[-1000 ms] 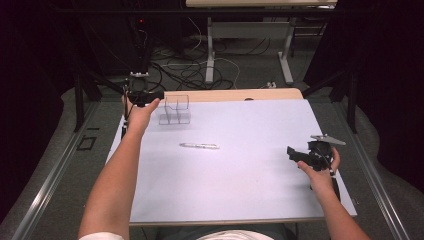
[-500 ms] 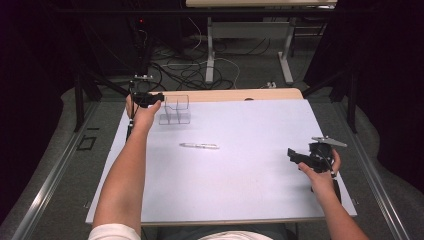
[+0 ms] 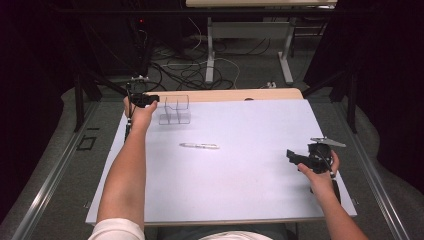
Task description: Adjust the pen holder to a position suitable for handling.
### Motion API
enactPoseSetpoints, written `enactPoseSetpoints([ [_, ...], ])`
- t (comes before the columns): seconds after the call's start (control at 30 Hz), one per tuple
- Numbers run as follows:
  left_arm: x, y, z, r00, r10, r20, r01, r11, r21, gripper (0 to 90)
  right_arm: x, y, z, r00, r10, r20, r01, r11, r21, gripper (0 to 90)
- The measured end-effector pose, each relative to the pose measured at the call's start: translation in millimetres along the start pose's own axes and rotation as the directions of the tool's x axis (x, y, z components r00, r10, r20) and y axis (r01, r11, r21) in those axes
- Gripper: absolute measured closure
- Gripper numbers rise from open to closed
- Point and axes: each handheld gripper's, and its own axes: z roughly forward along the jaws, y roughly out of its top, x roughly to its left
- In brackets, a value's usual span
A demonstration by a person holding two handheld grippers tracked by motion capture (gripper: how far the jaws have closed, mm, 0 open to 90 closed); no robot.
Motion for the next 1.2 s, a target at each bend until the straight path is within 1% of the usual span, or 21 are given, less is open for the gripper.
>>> enactPoseSetpoints([
  [0.13,0.5,-1.3,3.5,1.0,-0.009,-0.002,0.009,0.9999,0.011,63.4,-0.3,-0.1,-0.6,1.0,0.006,0.002,-0.006,1.0,0.0,7.4],
  [0.2,1.0,-2.2,5.5,1.0,-0.004,0.007,0.004,0.9994,0.033,65.0,-0.7,-0.1,-1.1,1.0,0.004,-0.003,-0.004,1.0,-0.002,7.6],
  [0.3,-0.4,-3.0,7.9,0.9999,-0.01,0.004,0.01,0.9992,0.039,67.9,-0.3,-0.2,-0.8,1.0,0.007,-0.005,-0.007,1.0,0.001,8.0],
  [0.33,-0.3,-3.2,8.4,1.0,-0.005,0.002,0.005,0.9988,0.049,68.2,-0.2,-0.3,-0.7,1.0,0.007,-0.006,-0.007,1.0,0.002,8.0],
  [0.43,-1.4,-3.9,11.2,0.9999,-0.012,0.005,0.012,0.9985,0.054,70.2,0.4,-0.6,-0.3,0.9999,0.011,-0.002,-0.011,1.0,0.002,8.1],
  [0.5,-1.3,-3.9,11.6,0.9999,-0.009,0.007,0.009,0.9981,0.061,71.6,0.1,-0.4,-0.3,0.9999,0.007,-0.009,-0.007,1.0,0.004,8.3],
  [0.57,-2.7,-4.5,13.2,0.9999,-0.015,0.007,0.014,0.998,0.061,73.1,0.8,-0.5,-0.5,0.9998,0.018,-0.01,-0.018,1.0,0.008,8.3],
  [0.67,-2.1,-5.1,14.7,0.9999,-0.004,0.01,0.003,0.9971,0.076,74.2,-0.3,-0.7,0.2,0.9998,0.011,-0.014,-0.011,1.0,0.007,8.9],
  [0.7,-2.6,-5.5,15.3,0.9999,-0.01,0.009,0.009,0.9969,0.079,74.4,-0.3,-0.7,0.3,0.9998,0.011,-0.015,-0.011,1.0,0.008,8.9],
  [0.77,-2.7,-5.8,15.7,0.9999,-0.01,0.008,0.009,0.9962,0.087,75.7,-0.2,-0.6,0.1,0.9997,0.012,-0.021,-0.012,1.0,0.013,8.9],
  [0.8,-3.1,-6.4,16.7,1.0,-0.004,0.005,0.003,0.996,0.089,76.2,-0.2,-0.6,0.0,0.9997,0.011,-0.022,-0.011,1.0,0.014,8.9],
  [0.87,-3.3,-6.7,17.2,0.9999,-0.008,0.007,0.007,0.9961,0.087,77.2,0.2,-0.7,-0.2,0.9996,0.015,-0.023,-0.015,1.0,0.017,9.0],
  [0.9,-3.4,-7.0,17.3,1.0,-0.009,0.002,0.009,0.995,0.099,78.3,0.0,-0.8,0.2,0.9998,0.009,-0.02,-0.009,1.0,0.01,9.1],
  [0.97,-2.9,-7.2,17.6,1.0,-0.005,0.0,0.005,0.9944,0.106,79.4,0.0,-0.9,0.4,0.9998,0.007,-0.021,-0.007,1.0,0.012,9.2],
  [1.0,-2.9,-7.3,17.6,0.9999,-0.013,0.005,0.013,0.9944,0.105,80.0,0.2,-1.1,0.6,0.9999,0.005,-0.016,-0.005,1.0,0.011,9.1],
  [1.13,-2.7,-7.0,16.5,0.9999,0.002,0.013,-0.004,0.9937,0.112,83.1,0.7,-1.2,0.8,0.9997,0.005,-0.022,-0.005,1.0,0.015,9.2],
  [1.17,-2.7,-7.0,16.5,0.9999,0.002,0.013,-0.004,0.9937,0.112,83.8,0.7,-1.2,0.8,0.9997,0.005,-0.022,-0.005,1.0,0.015,9.2],
  [1.2,-4.4,-7.8,17.0,1.0,-0.004,0.009,0.003,0.9947,0.103,84.2,1.3,-1.3,1.0,0.9997,0.008,-0.022,-0.007,1.0,0.016,9.2],
])
